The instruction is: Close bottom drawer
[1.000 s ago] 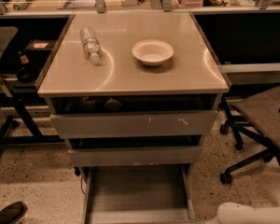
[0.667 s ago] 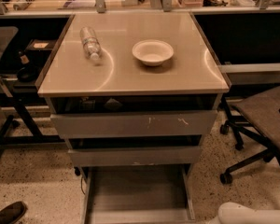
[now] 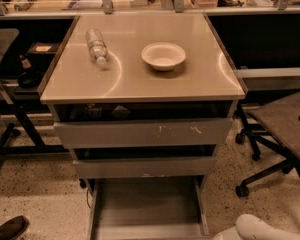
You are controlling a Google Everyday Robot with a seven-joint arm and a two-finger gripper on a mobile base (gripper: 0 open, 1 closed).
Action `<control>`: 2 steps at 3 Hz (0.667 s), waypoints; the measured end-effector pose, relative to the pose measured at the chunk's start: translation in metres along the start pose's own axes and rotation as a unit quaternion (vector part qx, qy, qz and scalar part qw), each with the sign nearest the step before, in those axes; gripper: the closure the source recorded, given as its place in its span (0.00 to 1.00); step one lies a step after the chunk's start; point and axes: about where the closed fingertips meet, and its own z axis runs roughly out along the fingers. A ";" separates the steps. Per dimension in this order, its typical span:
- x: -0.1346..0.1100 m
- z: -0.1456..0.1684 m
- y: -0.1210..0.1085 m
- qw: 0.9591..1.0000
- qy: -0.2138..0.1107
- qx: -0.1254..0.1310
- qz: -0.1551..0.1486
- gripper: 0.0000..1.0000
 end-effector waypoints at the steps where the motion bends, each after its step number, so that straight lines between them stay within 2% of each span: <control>1: -0.012 0.011 -0.012 1.000 -0.017 -0.011 -0.012 1.00; 2: -0.019 0.020 -0.020 0.999 -0.025 -0.018 -0.020 1.00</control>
Offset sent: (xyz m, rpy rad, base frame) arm 0.0401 0.0085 -0.0302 0.0811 -0.0625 0.0205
